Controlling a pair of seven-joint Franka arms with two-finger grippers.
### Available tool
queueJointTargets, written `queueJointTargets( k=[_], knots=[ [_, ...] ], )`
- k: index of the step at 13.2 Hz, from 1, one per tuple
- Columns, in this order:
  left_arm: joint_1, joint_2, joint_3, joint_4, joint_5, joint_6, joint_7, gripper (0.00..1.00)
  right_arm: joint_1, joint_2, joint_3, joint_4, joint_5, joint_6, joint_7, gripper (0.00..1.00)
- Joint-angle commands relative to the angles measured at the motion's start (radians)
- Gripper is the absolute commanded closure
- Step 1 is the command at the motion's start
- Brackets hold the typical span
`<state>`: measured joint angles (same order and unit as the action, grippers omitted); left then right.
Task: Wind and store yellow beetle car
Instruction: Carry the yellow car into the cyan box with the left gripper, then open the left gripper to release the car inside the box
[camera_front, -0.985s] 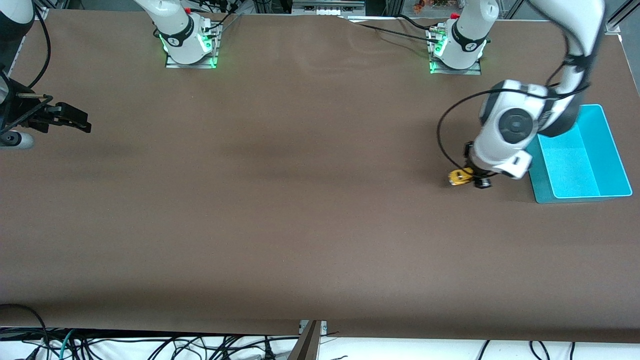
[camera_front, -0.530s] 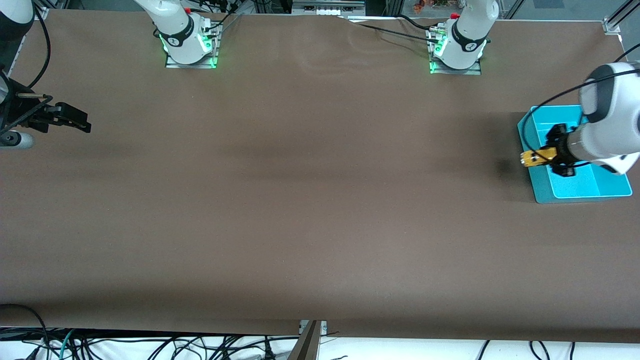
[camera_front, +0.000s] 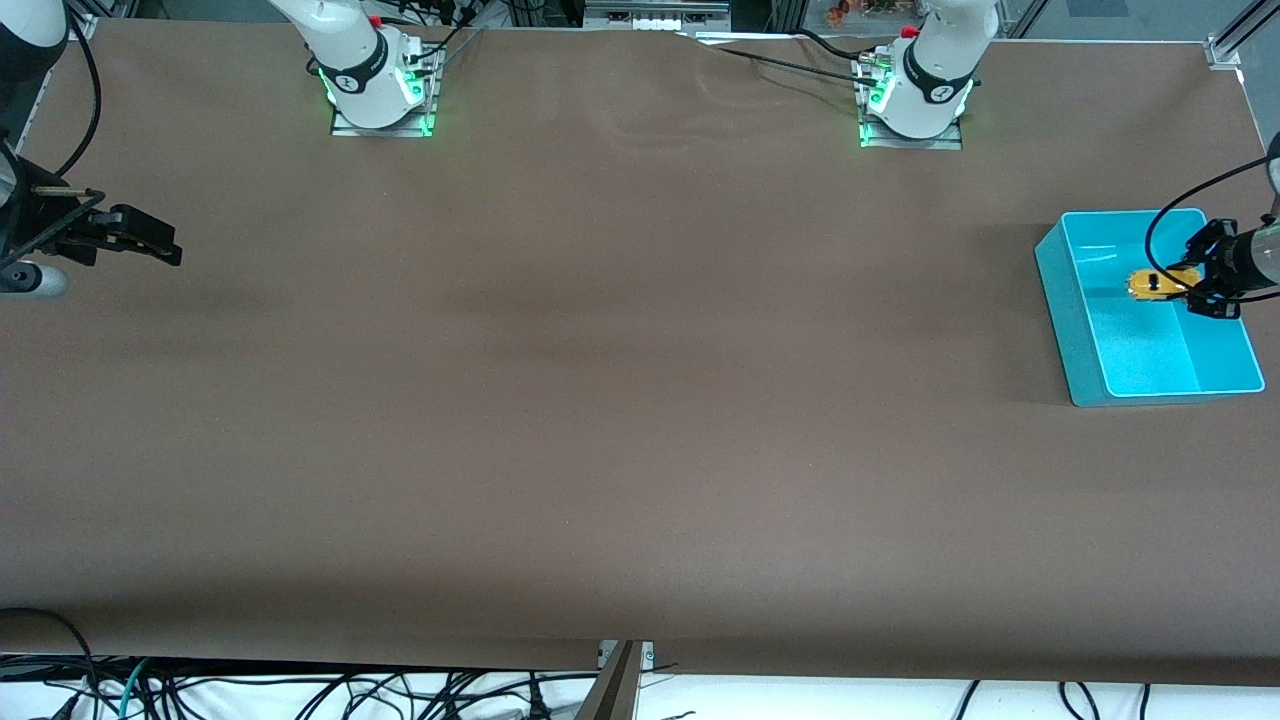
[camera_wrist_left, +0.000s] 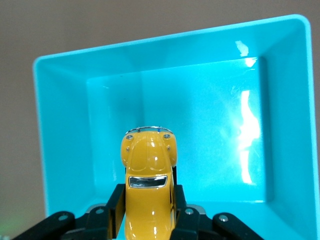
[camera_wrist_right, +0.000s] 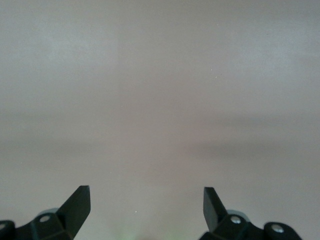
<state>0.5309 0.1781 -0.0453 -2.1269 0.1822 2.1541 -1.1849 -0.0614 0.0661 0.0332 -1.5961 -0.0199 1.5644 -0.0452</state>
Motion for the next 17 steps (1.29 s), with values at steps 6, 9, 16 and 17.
queueJointTargets(
  k=[6,9,16,17],
  knots=[
    [0.024,0.02,0.025,-0.293,-0.004,0.393,0.024,1.0,0.002,-0.003,-0.001,0.011,-0.009,0.002,0.01,0.0],
    [0.024,0.029,0.056,-0.321,0.068,0.435,0.024,0.94,0.005,-0.003,0.001,0.011,-0.009,-0.001,0.011,0.0],
    [-0.001,-0.018,0.061,-0.237,0.072,0.318,0.034,0.0,0.003,-0.003,0.001,0.011,-0.011,-0.001,0.01,0.0],
    [-0.029,-0.032,0.059,-0.153,0.071,0.176,0.034,0.0,0.003,-0.002,0.001,0.011,-0.011,-0.001,0.01,0.0]
  ],
)
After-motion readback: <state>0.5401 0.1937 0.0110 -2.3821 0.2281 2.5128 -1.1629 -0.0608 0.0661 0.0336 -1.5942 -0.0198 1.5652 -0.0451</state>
